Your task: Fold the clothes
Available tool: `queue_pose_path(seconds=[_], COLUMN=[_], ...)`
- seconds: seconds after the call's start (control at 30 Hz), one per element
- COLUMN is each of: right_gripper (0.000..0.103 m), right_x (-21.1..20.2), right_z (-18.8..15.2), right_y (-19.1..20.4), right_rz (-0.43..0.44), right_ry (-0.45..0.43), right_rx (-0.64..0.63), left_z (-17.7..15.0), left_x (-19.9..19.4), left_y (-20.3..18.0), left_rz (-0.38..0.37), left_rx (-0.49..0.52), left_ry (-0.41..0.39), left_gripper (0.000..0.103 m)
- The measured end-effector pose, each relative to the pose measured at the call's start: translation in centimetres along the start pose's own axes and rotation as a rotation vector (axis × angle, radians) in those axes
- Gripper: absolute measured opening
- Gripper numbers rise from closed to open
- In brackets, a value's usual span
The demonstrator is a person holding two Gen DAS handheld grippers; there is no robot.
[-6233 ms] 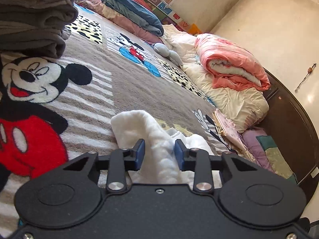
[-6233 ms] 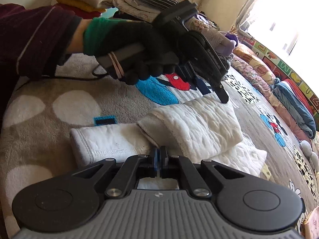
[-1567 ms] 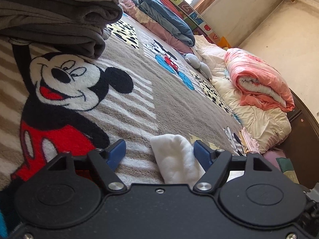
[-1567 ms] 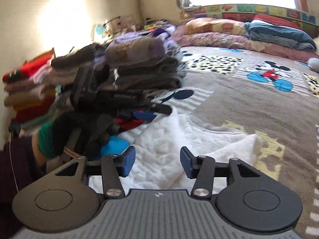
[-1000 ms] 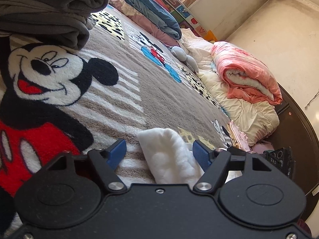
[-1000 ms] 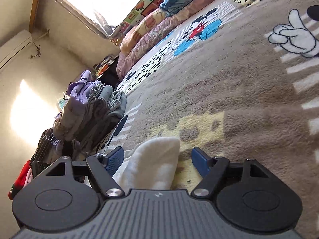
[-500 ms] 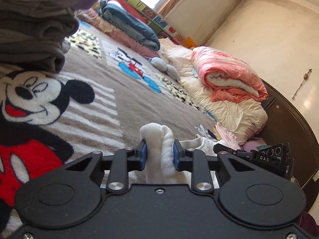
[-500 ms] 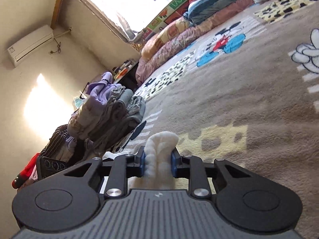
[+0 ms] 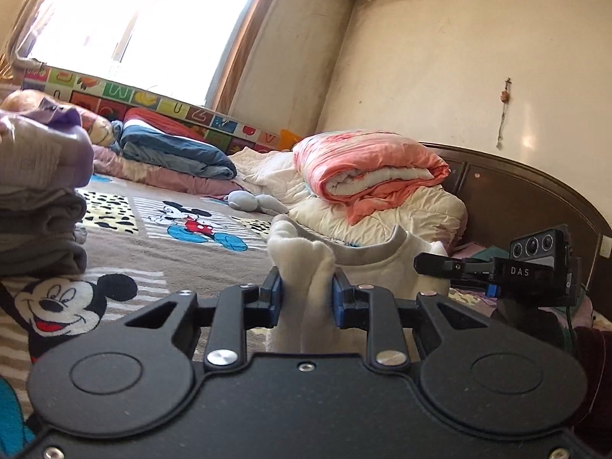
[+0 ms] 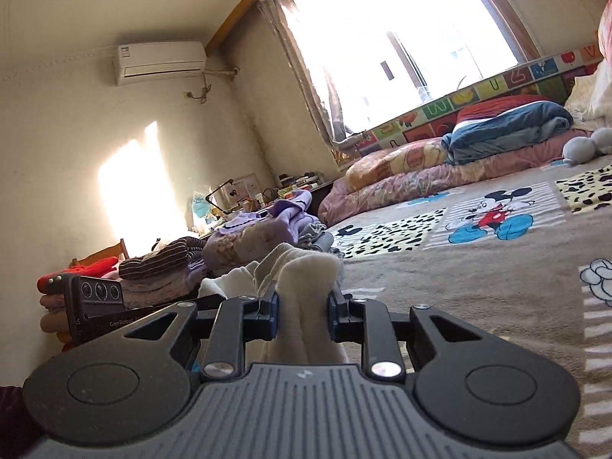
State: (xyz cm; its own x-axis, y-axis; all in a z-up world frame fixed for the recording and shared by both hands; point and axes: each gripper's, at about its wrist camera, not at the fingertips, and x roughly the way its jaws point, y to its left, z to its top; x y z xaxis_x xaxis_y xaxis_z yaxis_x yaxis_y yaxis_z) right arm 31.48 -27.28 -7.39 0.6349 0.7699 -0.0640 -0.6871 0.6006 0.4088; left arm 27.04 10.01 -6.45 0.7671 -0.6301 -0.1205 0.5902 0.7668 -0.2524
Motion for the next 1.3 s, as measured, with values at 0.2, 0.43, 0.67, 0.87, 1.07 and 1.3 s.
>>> queue_pose_path(seconds=[0.2,0.43,0.67,0.87,1.07,1.3], right_gripper=[0.026,0.035,0.038,0.043,0.051,0.063], right_x=[-3.4,-7.4,-9.9,-10.0,-12.0,-13.0], right_z=[-1.0,-3.3,-6.9,-10.3,-10.2,-7.1], right_y=[3.2,7.0,10.8,13.7,15.8,10.7], right_rz=[-0.008,-0.076,-0.231,-0.323,-0.309,-0.29], right_ry=[0.003,0.076,0.199,0.317,0.264,-0.02], right_rx=[-0.031,-0.102,-0.288,-0.468,-0.399,0.09], left_z=[-0.7,-3.7,-8.3,-12.4,-12.0,-12.6], left_x=[-2.9,-5.3,-6.6,-5.7,-5.9,-4.1], left_y=[-4.1,-9.5,-13.5,-15.8,-17.1,-17.2], left_rz=[-0.024,-0.001,0.118,0.255,0.337,0.487], left_rx=[0.113,0.328,0.59,0.774,0.789,0.83], left_ry=[0.032,0.161,0.289,0.295,0.237,0.281], left_gripper=[0.025,0.031,0.036,0.04,0.048,0.031])
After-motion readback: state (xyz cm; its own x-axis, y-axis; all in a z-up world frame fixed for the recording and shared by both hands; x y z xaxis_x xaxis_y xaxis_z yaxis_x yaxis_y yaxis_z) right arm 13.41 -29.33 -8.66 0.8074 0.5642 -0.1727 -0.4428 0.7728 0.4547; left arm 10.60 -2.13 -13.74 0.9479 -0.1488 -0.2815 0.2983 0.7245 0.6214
